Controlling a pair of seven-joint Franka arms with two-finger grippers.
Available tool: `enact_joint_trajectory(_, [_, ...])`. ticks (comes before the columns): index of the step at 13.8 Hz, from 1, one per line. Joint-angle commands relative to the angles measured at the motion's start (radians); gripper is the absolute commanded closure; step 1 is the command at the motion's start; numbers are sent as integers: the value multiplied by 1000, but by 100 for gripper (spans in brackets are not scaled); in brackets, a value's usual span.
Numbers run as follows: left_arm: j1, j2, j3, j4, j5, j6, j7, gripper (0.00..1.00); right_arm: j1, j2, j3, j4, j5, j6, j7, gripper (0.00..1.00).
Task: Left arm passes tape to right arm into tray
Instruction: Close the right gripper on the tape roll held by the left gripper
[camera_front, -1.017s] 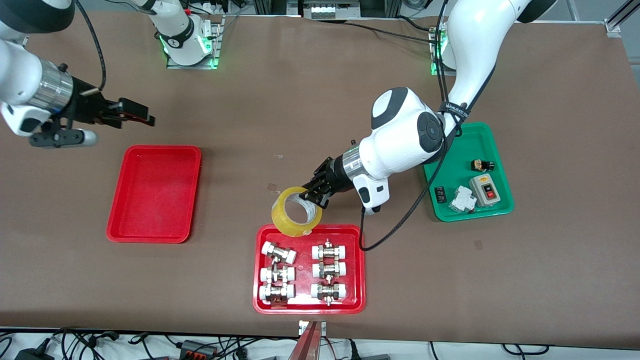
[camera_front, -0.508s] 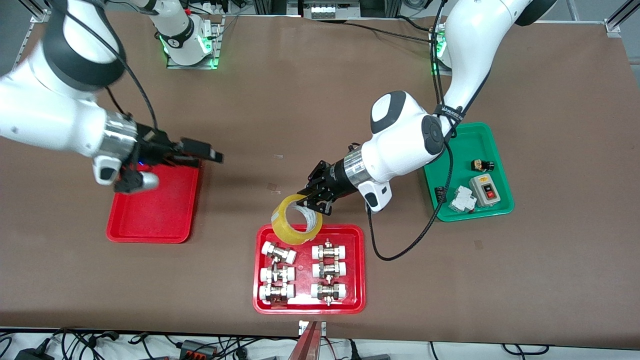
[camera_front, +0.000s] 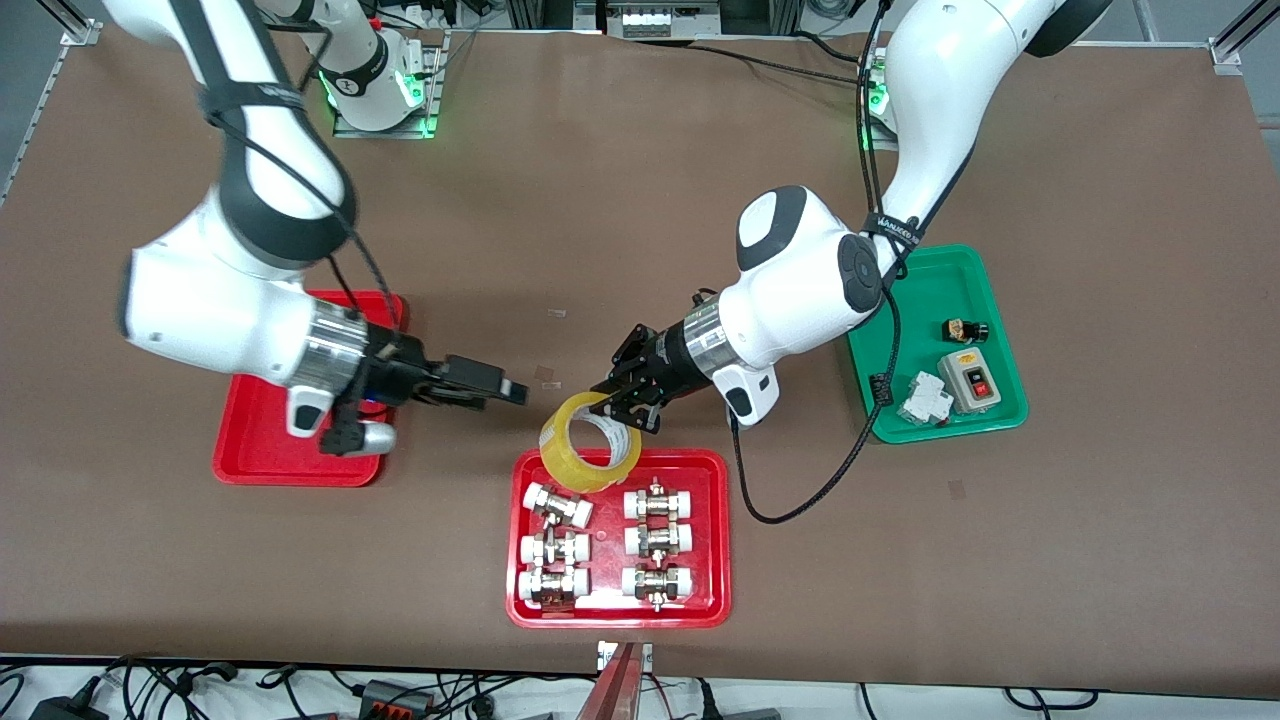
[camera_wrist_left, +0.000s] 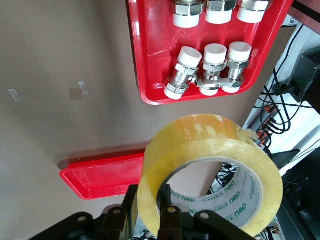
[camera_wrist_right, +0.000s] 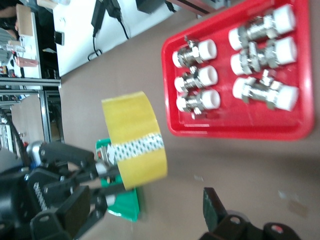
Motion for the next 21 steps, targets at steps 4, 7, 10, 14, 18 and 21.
enact_joint_trajectory(4, [-17,15,7,40,-28,6,-2,97,61,102,-6,109,23,104,-19,0])
enact_joint_trajectory(7, [-17,15,7,40,-28,6,3,97,64,110,-7,114,15,108,-80,30])
enact_joint_trajectory(10, [-17,15,7,40,-28,6,1,96,59,110,-7,114,15,108,-122,93])
enact_joint_trajectory(14, [-16,15,10,42,-20,6,6,94,59,108,-7,120,15,108,-122,100])
enact_joint_trajectory(18, [-9,9,18,42,41,-7,76,5,62,108,-7,121,15,108,-120,100])
enact_joint_trajectory(21, [49,-22,15,42,66,-10,137,0,65,105,-9,121,11,110,-115,100])
